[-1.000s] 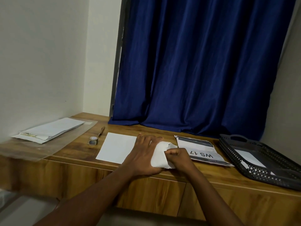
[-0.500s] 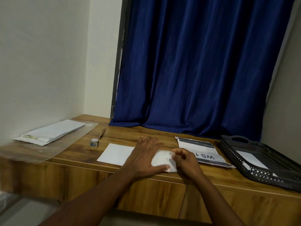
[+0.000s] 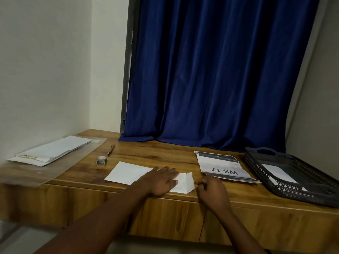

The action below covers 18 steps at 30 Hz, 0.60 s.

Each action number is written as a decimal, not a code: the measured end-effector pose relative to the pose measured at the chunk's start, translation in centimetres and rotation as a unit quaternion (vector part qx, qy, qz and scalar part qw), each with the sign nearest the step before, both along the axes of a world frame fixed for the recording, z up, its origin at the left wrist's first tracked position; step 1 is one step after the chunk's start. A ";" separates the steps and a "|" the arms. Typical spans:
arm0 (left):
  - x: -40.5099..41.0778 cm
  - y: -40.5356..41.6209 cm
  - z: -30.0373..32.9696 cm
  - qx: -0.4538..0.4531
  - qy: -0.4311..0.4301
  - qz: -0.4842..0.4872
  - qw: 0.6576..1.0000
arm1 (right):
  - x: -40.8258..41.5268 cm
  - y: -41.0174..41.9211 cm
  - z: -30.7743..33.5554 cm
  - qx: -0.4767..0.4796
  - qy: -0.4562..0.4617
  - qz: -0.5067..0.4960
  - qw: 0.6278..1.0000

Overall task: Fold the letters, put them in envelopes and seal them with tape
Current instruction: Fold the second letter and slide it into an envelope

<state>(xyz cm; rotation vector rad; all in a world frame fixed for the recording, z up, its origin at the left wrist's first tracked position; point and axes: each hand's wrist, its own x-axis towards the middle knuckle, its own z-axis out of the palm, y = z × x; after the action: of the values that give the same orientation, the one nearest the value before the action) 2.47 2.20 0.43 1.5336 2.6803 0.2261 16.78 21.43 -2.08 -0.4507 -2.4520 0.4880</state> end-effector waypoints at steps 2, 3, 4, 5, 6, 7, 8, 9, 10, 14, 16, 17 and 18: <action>-0.3 0.1 -0.1 -0.002 0.001 -0.002 1.000 | 0.2 -0.3 0.3 0.033 -0.017 0.018 0.999; -0.4 0.1 -0.2 -0.001 0.002 -0.002 1.000 | 0.2 -0.5 0.4 0.044 -0.023 0.031 0.998; -0.6 0.1 -0.3 0.001 0.003 -0.003 1.000 | 0.2 -0.7 0.5 0.051 -0.025 0.046 0.997; -0.7 0.2 -0.4 0.004 0.005 -0.003 1.000 | 0.1 -1.0 0.5 0.054 -0.026 0.062 0.996; -0.7 0.2 -0.5 0.008 0.005 -0.003 1.000 | 0.0 -1.3 0.5 0.053 -0.028 0.078 0.995; -0.8 0.2 -0.6 0.012 0.004 -0.002 1.000 | -0.2 -1.7 0.5 0.051 -0.033 0.095 0.994; -0.8 0.2 -0.6 0.015 0.001 -0.001 1.000 | -0.3 -2.2 0.3 0.053 -0.043 0.111 0.992; -0.9 0.2 -0.7 0.019 -0.002 0.002 1.000 | -0.5 -2.7 0.2 0.061 -0.053 0.121 0.989; -0.9 0.3 -0.8 0.021 -0.005 0.007 1.000 | -0.6 -3.1 0.0 0.075 -0.063 0.125 0.987; -0.7 0.0 -0.8 0.045 -0.036 0.019 0.998 | -0.3 -3.9 -0.4 0.125 -0.092 0.130 0.979; -0.5 0.0 -0.5 0.049 -0.033 -0.001 0.998 | 0.0 -3.9 -0.4 0.137 -0.108 0.134 0.975; -0.4 0.0 -0.4 0.046 -0.027 -0.008 0.999 | 0.2 -3.9 -0.3 0.146 -0.112 0.134 0.974; -0.4 0.0 -0.4 0.043 -0.023 -0.009 0.999 | 0.3 -3.9 -0.4 0.152 -0.115 0.133 0.973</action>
<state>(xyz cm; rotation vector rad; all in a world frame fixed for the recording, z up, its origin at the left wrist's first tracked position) 2.08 2.24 0.05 1.5552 2.6528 0.3760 17.07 17.56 -2.44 -0.0506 -2.7669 0.1642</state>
